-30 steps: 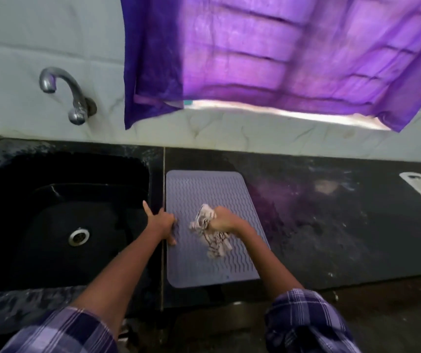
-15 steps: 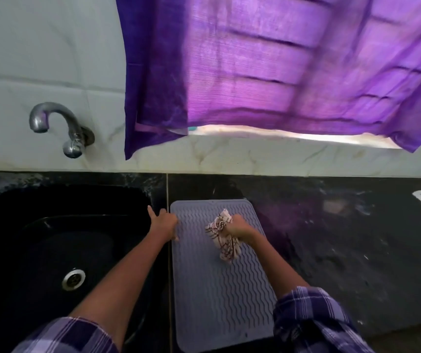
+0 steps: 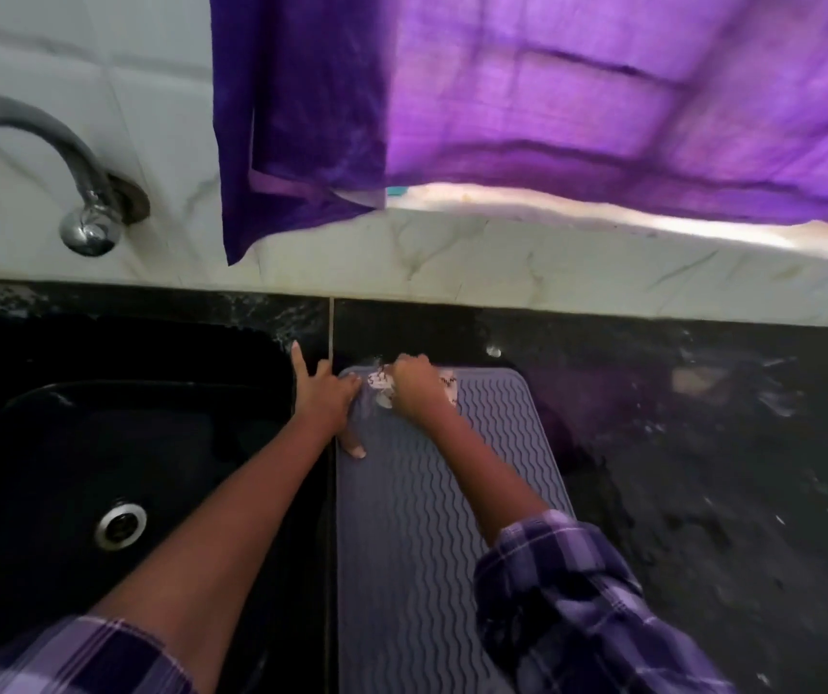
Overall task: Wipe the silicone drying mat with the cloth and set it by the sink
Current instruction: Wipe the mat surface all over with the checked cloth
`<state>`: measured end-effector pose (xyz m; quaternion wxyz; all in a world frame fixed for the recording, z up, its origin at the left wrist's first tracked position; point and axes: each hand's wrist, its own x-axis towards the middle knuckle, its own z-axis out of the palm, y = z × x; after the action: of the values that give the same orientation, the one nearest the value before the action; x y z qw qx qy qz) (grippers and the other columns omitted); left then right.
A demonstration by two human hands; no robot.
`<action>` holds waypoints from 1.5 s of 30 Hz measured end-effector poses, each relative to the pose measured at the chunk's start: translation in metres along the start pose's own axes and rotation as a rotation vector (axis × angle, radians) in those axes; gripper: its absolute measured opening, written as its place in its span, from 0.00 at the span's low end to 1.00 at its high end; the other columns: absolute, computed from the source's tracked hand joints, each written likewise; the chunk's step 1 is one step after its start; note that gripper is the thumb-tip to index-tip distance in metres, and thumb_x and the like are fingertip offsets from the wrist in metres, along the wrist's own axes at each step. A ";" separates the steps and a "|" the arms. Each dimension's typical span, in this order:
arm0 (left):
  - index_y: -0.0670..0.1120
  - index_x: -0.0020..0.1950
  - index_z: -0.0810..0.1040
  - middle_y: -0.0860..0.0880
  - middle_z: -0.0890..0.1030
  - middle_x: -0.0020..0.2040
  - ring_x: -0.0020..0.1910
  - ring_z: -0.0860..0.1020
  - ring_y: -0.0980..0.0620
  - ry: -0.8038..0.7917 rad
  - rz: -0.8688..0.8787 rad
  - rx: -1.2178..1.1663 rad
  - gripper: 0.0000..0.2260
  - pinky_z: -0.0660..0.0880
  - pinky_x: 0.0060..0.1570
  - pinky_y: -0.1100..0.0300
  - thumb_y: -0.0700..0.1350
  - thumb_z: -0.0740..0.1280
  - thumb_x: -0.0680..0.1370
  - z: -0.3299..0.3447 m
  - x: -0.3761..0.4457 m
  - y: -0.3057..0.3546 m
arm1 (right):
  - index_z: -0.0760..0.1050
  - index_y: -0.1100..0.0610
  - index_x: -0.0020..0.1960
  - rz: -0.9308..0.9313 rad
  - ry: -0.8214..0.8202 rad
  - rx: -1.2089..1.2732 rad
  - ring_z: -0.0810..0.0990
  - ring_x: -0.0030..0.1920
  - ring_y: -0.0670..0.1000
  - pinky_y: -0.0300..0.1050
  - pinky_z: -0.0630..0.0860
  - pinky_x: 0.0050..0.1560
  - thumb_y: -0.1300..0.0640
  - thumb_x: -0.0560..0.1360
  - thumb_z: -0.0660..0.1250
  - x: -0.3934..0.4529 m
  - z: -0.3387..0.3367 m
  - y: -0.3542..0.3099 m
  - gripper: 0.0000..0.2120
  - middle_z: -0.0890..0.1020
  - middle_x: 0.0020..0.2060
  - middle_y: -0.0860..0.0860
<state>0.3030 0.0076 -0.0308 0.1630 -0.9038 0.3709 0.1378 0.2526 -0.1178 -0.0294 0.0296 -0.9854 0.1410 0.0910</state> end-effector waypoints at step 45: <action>0.51 0.75 0.64 0.45 0.65 0.74 0.76 0.56 0.43 0.015 0.113 0.056 0.44 0.37 0.66 0.26 0.68 0.71 0.64 0.002 -0.033 -0.005 | 0.77 0.59 0.53 0.070 -0.060 0.135 0.81 0.50 0.57 0.47 0.76 0.49 0.56 0.73 0.68 -0.035 -0.017 -0.008 0.11 0.82 0.48 0.57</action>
<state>0.2835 0.0321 -0.0198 0.1777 -0.8775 0.4260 0.1297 0.2245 -0.1021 -0.0054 0.0970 -0.9725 0.1801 0.1117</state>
